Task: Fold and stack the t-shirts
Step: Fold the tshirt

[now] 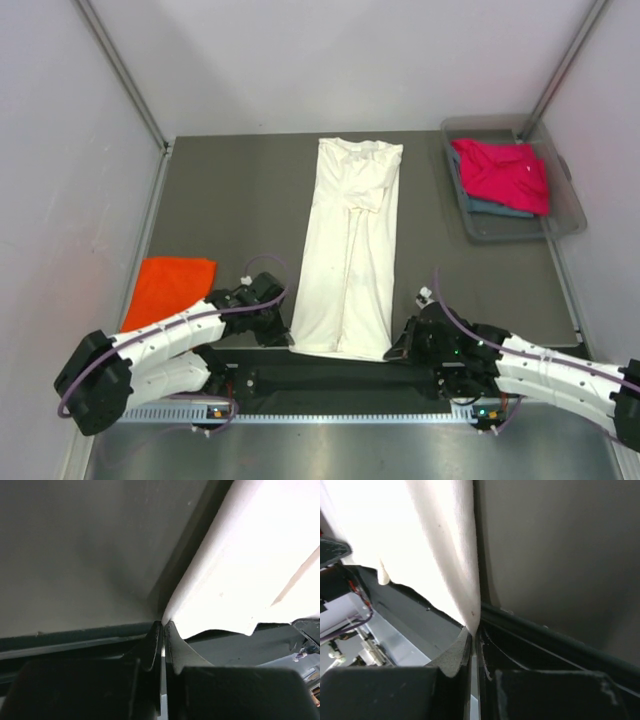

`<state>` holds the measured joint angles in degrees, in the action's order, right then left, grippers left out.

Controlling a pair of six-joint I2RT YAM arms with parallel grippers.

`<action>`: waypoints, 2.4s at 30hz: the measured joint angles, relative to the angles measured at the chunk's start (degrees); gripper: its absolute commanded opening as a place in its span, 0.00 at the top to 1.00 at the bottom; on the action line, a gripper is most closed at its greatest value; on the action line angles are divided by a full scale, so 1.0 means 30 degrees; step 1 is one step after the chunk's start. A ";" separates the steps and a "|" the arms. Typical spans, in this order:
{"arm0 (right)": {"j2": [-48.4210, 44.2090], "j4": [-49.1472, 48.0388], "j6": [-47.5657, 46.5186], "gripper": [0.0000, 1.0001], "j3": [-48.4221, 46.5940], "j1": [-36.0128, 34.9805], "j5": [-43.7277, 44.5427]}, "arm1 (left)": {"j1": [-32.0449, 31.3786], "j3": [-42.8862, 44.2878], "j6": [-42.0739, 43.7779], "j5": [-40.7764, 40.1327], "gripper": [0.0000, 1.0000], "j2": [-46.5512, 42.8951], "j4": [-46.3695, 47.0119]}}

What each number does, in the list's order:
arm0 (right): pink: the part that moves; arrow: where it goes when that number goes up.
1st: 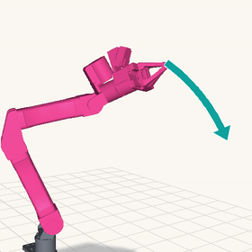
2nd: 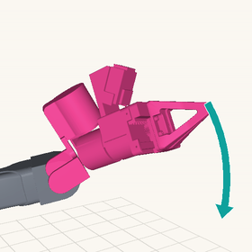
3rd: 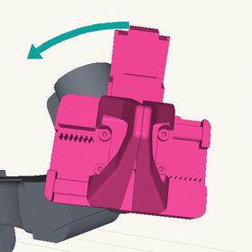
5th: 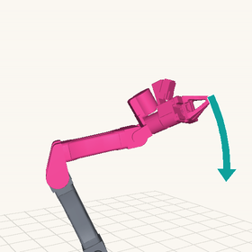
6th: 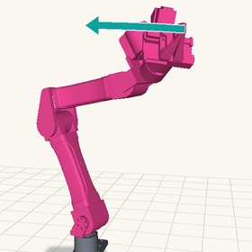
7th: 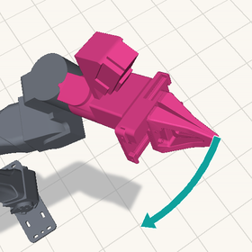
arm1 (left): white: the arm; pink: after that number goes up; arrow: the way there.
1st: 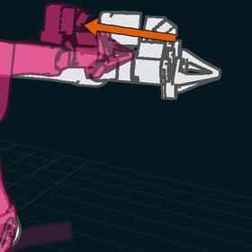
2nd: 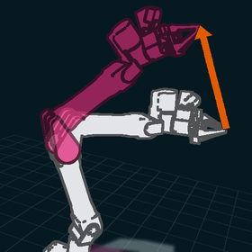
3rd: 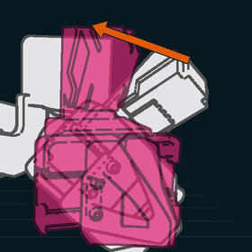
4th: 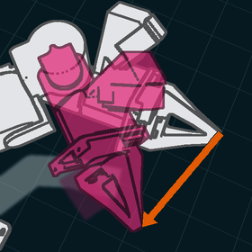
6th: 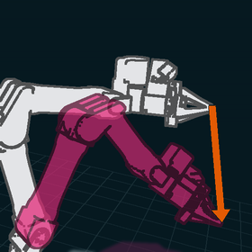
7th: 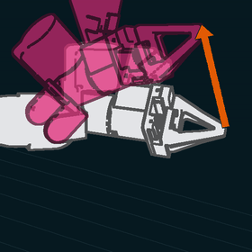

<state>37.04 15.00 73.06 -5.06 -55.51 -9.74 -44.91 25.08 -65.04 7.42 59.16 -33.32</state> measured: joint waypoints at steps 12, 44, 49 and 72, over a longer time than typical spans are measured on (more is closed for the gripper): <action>0.5792 0.4000 -0.7461 1.00 -0.8422 0.8276 -0.2346 | 0.0976 0.8633 0.1865 -0.2463 1.00 0.5158 -0.2783; 2.2942 0.4867 -1.4513 1.00 -2.3817 1.5416 -0.7235 | 0.8765 2.6629 0.9632 0.2091 1.00 2.2112 -0.3621; 2.4472 0.5180 -1.4826 1.00 -2.5055 1.5475 -0.7584 | 0.9165 2.7532 0.9610 0.2499 1.00 2.2993 -0.3614; 2.7452 0.6346 -1.5344 0.95 -2.8545 1.6225 -0.8087 | 0.9763 3.0046 0.9027 0.4073 1.00 2.4895 -0.3468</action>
<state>119.39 34.04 27.03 -90.70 -6.83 -34.00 -15.62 115.22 -37.95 19.64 133.84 -43.72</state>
